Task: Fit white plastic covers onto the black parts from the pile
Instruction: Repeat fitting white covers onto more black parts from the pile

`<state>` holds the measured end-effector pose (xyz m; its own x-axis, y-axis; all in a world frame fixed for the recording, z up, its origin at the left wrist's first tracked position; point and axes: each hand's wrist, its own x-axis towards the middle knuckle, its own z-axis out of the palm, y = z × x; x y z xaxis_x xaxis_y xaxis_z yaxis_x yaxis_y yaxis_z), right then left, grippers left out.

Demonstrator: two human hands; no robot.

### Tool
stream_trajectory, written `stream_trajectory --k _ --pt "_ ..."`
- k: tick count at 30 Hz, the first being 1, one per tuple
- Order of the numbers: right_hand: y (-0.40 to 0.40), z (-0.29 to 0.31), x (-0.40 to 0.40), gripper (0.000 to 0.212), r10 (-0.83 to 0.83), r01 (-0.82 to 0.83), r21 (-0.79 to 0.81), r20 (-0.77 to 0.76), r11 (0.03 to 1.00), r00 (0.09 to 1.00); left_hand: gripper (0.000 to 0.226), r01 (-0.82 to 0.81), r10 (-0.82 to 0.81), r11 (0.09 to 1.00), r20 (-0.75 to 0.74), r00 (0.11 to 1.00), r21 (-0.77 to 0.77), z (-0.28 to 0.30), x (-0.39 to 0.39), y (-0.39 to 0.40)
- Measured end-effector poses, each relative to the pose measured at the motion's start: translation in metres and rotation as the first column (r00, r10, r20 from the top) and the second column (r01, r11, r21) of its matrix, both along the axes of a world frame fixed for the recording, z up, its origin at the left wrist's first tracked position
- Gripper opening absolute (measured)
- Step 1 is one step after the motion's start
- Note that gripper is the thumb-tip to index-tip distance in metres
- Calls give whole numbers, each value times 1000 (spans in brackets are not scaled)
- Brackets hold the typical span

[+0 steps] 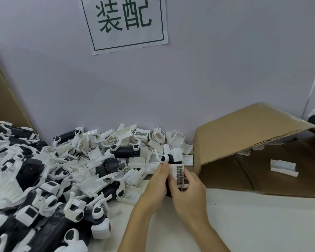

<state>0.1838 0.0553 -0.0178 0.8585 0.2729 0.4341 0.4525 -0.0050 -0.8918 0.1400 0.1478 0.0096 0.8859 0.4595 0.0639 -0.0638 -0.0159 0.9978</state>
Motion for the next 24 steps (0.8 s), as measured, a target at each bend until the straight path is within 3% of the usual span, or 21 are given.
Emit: stream_trajectory --k 8,11,17,24 --pt "-1 0 -3 17 -180 174 47 168 984 969 33 -152 157 985 46 987 -83 -4 6 6" --pt "-1 -1 -3 17 -117 115 17 136 993 984 36 -182 190 970 37 981 -162 -4 7 10" --pt "-1 -1 -2 19 -21 25 -39 97 999 995 48 -97 107 962 27 994 -257 -5 10 9" --pt "-1 -1 1 23 -43 48 -39 109 998 993 35 -12 11 991 -5 1000 -131 -4 7 6"
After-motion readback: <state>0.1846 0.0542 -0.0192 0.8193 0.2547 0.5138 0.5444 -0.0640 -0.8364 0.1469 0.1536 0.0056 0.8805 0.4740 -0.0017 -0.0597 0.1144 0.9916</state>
